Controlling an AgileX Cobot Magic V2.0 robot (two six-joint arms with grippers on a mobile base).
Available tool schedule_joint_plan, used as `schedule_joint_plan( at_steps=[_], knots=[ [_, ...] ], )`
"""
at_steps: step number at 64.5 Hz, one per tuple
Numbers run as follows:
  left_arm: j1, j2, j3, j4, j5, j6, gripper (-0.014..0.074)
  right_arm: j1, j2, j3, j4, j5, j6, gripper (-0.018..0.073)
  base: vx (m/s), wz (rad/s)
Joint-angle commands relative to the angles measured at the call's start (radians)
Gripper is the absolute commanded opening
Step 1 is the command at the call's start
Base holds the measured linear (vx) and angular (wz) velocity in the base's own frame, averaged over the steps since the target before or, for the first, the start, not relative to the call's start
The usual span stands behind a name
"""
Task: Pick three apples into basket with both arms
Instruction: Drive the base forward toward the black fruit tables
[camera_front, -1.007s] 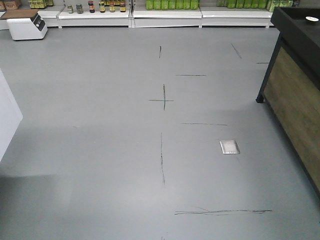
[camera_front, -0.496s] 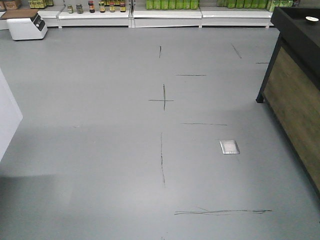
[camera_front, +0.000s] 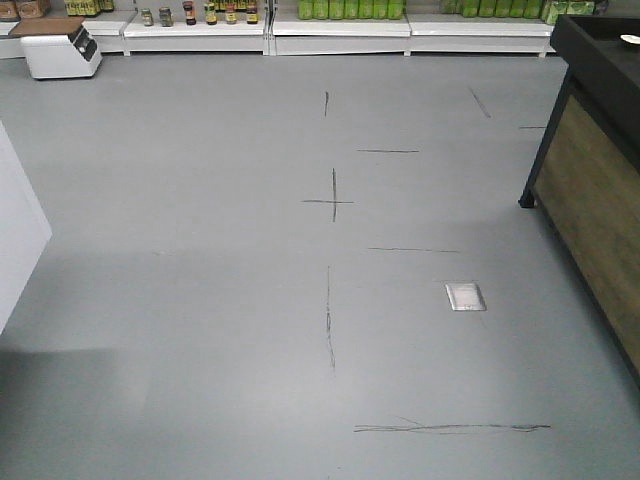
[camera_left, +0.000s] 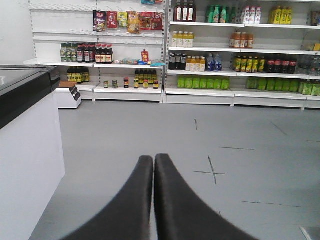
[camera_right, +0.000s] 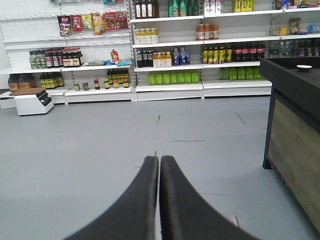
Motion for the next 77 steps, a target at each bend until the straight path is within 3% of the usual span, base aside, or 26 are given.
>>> schedule_joint_plan(
  at_steps=[1, 77],
  knots=[
    [0.001, -0.015, 0.023, -0.002, -0.069, -0.001, -0.0006, -0.008, -0.01, 0.014, -0.008, -0.071, -0.005, -0.0004, 0.04, 0.07],
    [0.001, -0.015, 0.023, -0.002, -0.069, -0.001, -0.0006, -0.008, -0.01, 0.014, -0.008, -0.071, -0.005, -0.0004, 0.1, 0.06]
  ],
)
